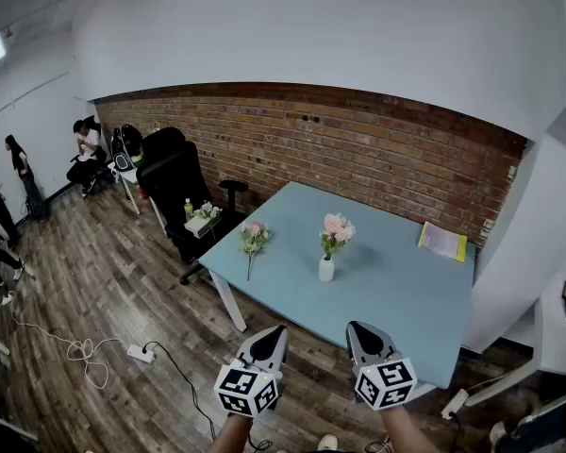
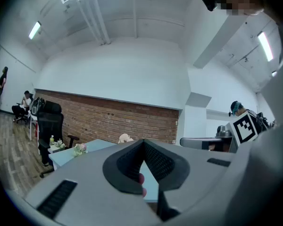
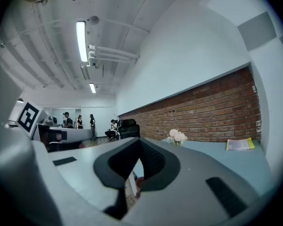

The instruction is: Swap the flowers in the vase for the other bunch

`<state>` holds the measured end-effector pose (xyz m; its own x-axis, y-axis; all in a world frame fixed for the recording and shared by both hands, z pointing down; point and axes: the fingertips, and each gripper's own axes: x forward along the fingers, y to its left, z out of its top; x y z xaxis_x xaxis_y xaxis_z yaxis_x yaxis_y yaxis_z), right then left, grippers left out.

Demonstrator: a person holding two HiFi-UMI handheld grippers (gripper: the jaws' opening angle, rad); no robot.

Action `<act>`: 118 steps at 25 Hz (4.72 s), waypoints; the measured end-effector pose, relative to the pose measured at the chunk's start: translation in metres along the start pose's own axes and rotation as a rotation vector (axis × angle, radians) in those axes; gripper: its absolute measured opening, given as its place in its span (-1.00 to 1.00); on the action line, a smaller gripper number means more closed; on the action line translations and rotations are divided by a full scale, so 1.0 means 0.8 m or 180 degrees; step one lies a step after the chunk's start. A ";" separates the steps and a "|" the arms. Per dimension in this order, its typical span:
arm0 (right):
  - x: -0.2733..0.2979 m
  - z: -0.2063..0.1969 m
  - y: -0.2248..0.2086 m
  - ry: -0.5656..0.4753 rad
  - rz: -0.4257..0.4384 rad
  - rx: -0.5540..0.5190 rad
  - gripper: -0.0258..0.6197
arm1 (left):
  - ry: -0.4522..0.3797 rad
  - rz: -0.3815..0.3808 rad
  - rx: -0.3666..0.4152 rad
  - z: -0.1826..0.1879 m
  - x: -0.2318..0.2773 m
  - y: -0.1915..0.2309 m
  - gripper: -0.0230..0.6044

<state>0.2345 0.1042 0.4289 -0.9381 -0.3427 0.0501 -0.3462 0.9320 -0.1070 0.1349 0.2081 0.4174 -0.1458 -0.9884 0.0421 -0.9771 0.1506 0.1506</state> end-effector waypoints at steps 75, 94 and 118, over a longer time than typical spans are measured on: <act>0.187 -0.005 -0.108 0.0102 0.0362 0.0073 -0.88 | 0.0056 0.0137 0.0009 0.015 0.197 0.073 -0.93; 0.319 0.015 -0.104 0.0154 0.0067 0.0022 -0.88 | 0.0087 -0.0118 -0.0062 0.044 0.257 0.204 -0.93; 0.396 0.000 -0.080 0.0185 -0.0352 -0.0048 -0.88 | 0.0137 -0.0355 -0.0133 0.038 0.268 0.321 -0.93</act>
<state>-0.0406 -0.0645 0.4514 -0.8919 -0.4365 0.1182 -0.4469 0.8908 -0.0828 -0.1516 0.0343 0.4349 -0.0289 -0.9975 0.0650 -0.9794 0.0413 0.1979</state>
